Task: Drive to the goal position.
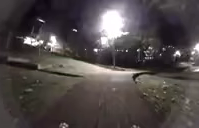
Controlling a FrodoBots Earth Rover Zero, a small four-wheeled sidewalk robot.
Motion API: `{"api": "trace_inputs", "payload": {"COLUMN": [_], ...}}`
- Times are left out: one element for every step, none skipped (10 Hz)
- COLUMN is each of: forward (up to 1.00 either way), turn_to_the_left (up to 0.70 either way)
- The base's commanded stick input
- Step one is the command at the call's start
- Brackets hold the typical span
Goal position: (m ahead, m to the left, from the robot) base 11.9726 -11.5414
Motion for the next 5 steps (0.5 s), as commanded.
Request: {"api": "trace_inputs", "payload": {"forward": [0.45,0.45,0.45,0.45,0.45], "turn_to_the_left": [0.0,0.0,0.0,0.0,0.0]}}
